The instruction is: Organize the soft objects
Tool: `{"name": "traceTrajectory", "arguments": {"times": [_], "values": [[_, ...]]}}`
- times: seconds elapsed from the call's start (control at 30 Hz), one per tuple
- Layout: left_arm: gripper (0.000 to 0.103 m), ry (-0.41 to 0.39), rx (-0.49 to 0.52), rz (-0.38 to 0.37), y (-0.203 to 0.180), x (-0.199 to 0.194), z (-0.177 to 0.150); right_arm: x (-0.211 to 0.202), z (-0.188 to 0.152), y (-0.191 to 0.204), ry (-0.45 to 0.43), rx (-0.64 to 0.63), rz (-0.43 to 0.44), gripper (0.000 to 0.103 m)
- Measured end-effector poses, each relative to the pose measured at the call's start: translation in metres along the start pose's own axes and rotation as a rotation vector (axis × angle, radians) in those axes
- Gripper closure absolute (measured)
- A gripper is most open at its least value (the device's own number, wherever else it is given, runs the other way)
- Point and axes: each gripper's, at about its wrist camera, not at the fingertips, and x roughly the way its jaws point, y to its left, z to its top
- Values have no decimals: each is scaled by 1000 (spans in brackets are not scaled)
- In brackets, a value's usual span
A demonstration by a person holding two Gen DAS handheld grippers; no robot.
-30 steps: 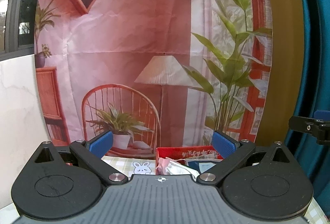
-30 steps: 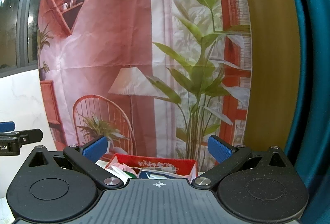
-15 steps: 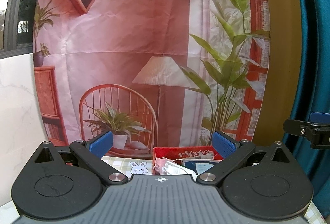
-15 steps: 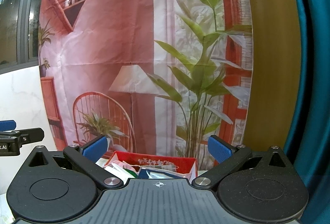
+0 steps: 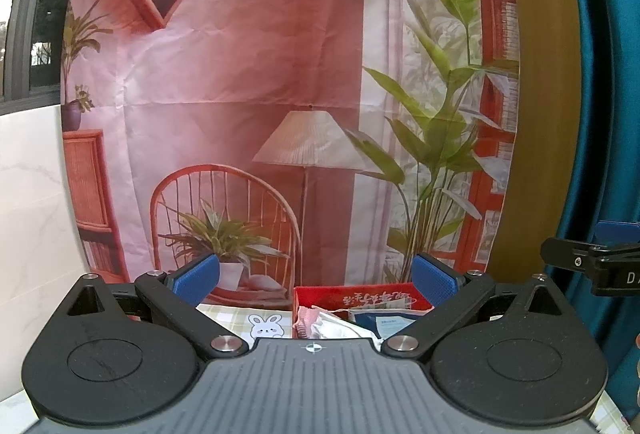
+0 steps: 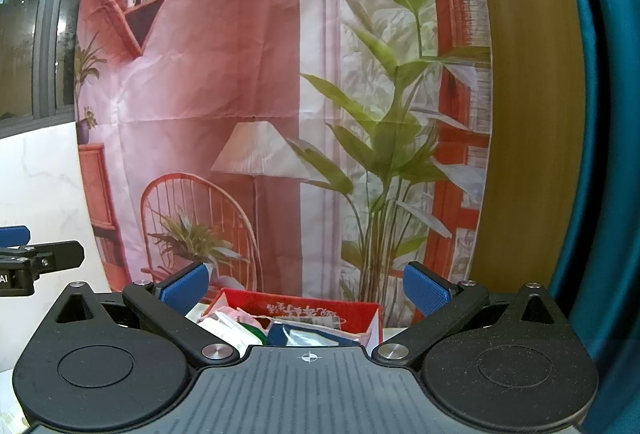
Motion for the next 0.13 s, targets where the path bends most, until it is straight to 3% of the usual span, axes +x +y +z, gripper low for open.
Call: {"name": "traceTrajectory", "arguments": {"times": [0.13], "values": [[0, 2, 1, -1, 0, 1, -1, 2, 0, -1, 5, 1, -2, 0]]}}
